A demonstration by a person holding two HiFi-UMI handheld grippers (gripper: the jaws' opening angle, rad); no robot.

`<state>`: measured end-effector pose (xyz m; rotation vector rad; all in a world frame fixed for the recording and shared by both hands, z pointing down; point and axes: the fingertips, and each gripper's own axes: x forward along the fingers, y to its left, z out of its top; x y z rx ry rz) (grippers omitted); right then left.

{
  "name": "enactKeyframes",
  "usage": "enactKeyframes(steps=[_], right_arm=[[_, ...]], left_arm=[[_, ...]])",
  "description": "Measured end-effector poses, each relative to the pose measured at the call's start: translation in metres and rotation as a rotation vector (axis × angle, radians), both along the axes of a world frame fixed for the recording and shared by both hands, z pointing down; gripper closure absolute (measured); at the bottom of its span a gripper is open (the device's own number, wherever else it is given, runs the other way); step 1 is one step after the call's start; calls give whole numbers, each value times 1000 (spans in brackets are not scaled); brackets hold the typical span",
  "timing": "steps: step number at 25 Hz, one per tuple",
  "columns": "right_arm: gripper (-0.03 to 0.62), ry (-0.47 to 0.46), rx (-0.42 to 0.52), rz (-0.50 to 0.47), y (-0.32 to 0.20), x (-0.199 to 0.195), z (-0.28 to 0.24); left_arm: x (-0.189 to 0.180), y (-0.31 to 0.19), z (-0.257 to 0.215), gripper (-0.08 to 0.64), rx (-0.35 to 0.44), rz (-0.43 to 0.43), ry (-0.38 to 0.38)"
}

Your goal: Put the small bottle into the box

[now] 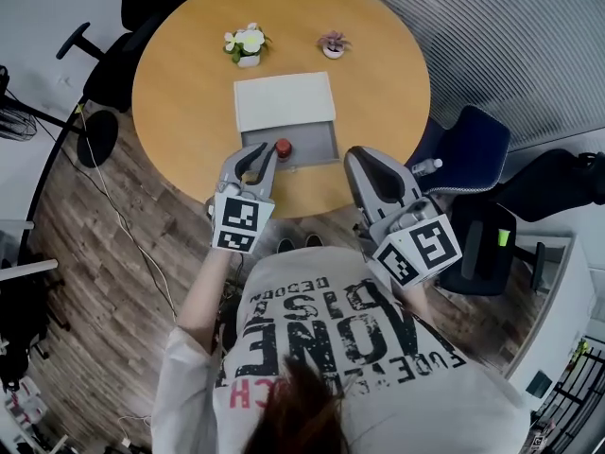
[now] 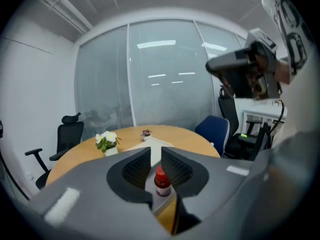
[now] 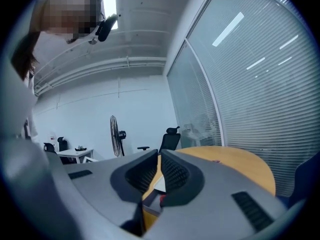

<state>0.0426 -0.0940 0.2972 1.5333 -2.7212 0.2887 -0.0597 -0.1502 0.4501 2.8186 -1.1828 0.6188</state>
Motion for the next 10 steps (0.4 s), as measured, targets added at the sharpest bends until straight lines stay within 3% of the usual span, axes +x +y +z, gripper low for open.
enactKeyframes(steps=[3,10], right_arm=[[561,3,-9,37,-1,3,1],[561,1,-40,119,0,10,10]], left_arm=[[13,-11,67,374,-150,72,-100],[29,-42,122,359,-266,107,-145]])
